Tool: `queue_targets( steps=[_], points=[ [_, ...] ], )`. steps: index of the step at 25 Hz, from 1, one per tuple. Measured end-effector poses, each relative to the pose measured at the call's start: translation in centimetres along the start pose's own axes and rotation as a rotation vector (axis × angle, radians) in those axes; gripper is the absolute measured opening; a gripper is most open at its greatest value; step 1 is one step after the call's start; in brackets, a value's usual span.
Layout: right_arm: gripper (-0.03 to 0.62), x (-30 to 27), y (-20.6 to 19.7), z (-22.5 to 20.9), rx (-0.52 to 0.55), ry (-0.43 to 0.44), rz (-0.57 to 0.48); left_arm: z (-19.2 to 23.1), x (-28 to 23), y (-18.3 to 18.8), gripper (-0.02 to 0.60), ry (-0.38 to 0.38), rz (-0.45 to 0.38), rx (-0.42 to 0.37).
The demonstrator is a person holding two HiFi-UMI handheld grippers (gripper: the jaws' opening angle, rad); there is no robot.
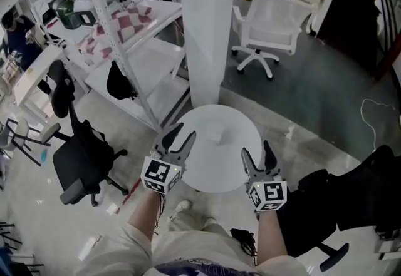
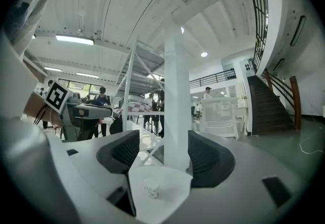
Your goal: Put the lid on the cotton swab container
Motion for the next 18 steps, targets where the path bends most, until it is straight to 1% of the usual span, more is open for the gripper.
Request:
queue_targets(
  steps=[6,12,16,18],
  points=[
    [0.332,-3.9,-2.2,0.6,-0.005,0.049,0.083,3.1,-3.3,-1.5,0.155,-0.066,-0.009,0.015],
    [0.36,-8.5,-5.1,2.0,0.036,0.071,0.198,7.6,-7.0,-2.6,0.158,-0.193,-0.029,0.013],
    [0.365,-10.9,-7.6,2.2,0.097,0.084,0.3,9.8,-8.6,-3.0,0.158,-0.26,-0.054,0.031],
    [0.367,-11.8,-9.4,1.8,0.114,0.089,0.367,10.4,-9.2,-3.0,0.158,-0.279,-0.062,0.033]
  ],
)
Point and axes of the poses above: the fingertips, and each gripper's own axes: x backward along the fingers, z to its left, y out of its top, the point moved 8 cm from there along x, backward along the fingers, and after that the axes turned 9 degrees about -x, right-handed, at the moved point
